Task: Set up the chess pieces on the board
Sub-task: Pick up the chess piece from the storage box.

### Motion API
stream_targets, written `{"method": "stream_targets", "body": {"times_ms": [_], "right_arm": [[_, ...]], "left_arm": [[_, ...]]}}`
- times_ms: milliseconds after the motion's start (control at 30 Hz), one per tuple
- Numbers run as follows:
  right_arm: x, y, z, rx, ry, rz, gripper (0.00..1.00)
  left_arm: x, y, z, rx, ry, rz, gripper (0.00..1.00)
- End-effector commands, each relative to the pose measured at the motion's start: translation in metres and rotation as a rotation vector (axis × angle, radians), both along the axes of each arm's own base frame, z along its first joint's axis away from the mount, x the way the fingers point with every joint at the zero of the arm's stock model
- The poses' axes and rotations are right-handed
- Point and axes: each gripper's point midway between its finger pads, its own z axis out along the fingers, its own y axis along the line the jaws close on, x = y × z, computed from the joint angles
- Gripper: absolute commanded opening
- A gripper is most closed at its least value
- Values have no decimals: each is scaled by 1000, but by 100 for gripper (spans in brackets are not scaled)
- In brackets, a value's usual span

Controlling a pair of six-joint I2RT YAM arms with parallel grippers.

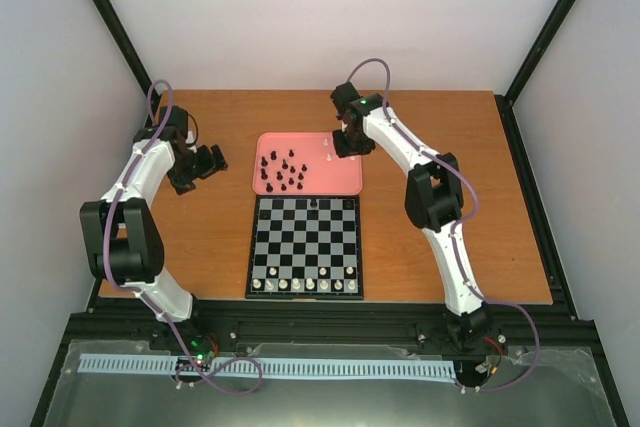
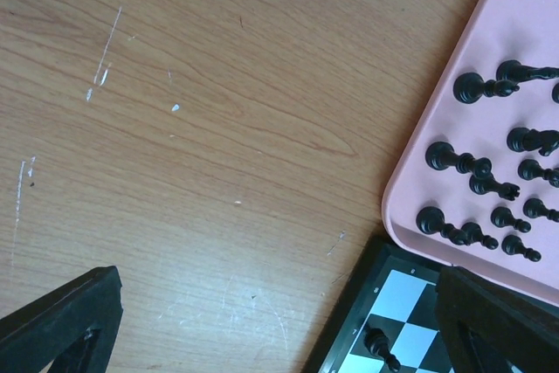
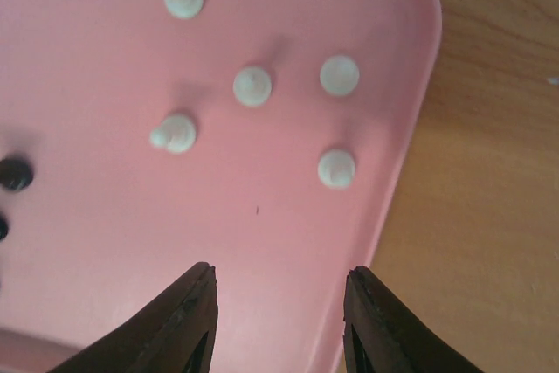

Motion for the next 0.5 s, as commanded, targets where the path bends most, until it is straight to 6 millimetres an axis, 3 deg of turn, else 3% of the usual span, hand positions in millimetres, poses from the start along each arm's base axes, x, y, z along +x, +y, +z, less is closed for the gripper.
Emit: {"method": "stream_targets", "body": {"times_ms": [0,233,467], "right_arm": [[28,-4,5,28,-42,19,40],[39,-16,-19,-2,-33,10,40],[42,-10,-33,19,-14,37,39]], "left_arm": [[10,0,7,11,-19,-18,100],[14,-1,0,5,0,-20,100],[16,0,-6,5,19,-19,100]]}}
